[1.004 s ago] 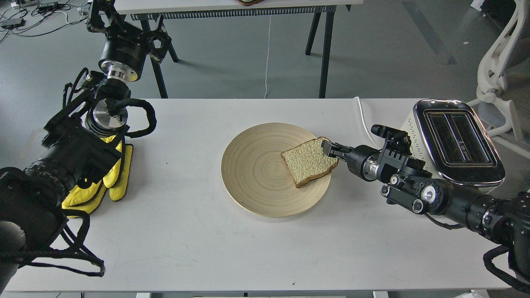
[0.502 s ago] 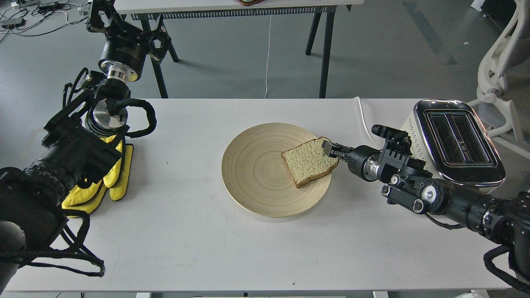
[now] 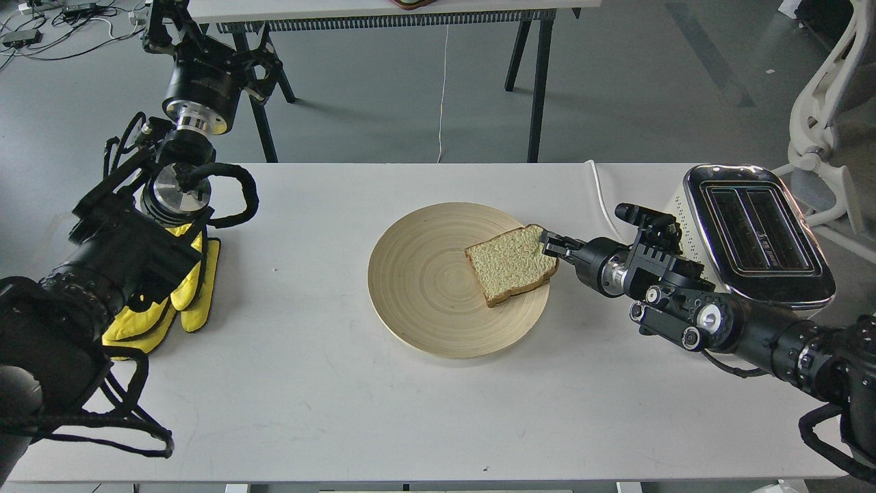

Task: Put bread in toaster with right arm
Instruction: 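Lift the bread slice with the right gripper and carry it above the toaster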

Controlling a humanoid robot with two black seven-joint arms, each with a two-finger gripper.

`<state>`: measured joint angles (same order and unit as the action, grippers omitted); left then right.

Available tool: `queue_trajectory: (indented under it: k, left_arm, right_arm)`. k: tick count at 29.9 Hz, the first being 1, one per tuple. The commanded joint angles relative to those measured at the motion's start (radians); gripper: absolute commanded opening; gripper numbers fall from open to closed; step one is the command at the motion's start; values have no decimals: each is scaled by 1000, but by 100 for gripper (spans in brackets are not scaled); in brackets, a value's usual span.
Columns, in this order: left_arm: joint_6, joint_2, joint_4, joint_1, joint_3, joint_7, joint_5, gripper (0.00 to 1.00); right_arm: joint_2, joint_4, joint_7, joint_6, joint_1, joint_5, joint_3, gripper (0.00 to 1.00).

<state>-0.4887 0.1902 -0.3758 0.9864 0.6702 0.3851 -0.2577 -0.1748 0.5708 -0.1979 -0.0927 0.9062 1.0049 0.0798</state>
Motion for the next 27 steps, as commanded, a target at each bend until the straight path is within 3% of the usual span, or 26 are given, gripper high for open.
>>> queue_trajectory:
  k: [1,10,16,20,27]
  left_arm:
    - [0,0,0,0,-1,0,0,100]
    - [0,0,0,0,0,2,0,100]
    - [0,0,0,0,0,2,0,100]
    - [0,0,0,0,0,3,0,100]
    - [0,0,0,0,0,2,0,100]
  right_arm:
    - [0,7,-2,-1,3,-3,-3,0]
    - [-17,58,-5,-21,51,-6,-55,0]
    - [-127,178,2,-22,131,-5,-78,0]
    - [-262,288,8,-22,209,-3,-78,0]
    - [-557,507,60,-15,338,0,-77,0]
